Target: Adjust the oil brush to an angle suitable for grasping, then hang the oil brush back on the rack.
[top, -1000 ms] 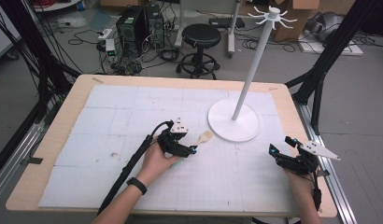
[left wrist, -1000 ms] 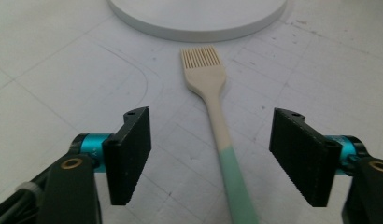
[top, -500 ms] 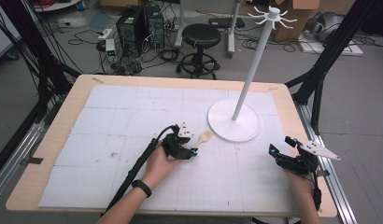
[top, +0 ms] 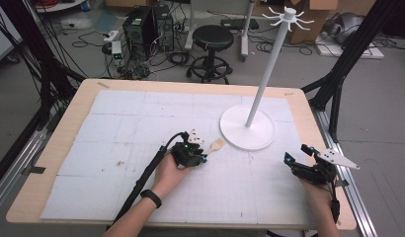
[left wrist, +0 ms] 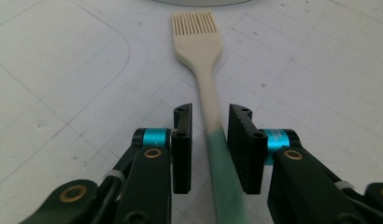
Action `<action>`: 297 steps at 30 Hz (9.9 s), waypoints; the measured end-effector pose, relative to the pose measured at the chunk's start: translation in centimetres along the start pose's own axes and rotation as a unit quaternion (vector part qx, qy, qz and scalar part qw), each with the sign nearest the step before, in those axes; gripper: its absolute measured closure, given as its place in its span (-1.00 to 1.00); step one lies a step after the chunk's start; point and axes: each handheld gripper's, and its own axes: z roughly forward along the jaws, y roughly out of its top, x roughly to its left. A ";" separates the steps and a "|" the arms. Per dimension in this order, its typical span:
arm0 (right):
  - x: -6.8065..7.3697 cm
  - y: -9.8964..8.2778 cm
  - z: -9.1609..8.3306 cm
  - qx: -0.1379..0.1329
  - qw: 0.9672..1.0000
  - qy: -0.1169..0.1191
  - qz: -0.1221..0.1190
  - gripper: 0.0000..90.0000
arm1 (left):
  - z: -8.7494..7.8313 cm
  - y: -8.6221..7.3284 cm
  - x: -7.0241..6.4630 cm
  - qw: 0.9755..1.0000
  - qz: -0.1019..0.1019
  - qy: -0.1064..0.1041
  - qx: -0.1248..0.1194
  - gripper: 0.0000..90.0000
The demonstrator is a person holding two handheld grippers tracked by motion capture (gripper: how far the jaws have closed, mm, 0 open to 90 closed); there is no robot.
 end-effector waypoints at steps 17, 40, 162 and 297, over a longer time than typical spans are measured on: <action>-0.1 0.0 0.0 -0.004 1.000 0.000 0.002 -0.54 | 0.0 0.0 -0.6 1.000 0.010 0.015 -0.004 0.81; -0.2 0.1 -0.2 -0.015 1.000 -0.009 0.007 -0.52 | -1.9 1.5 -3.0 0.990 0.070 -0.104 -0.062 0.82; 1.1 0.6 0.6 -0.001 0.998 0.057 -0.013 -0.58 | -20.8 -14.7 10.3 0.956 -0.036 0.126 -0.263 -0.65; 7.6 8.3 2.0 0.039 0.963 0.218 -0.154 0.83 | -20.0 -14.4 10.1 0.963 -0.027 0.105 -0.248 -0.65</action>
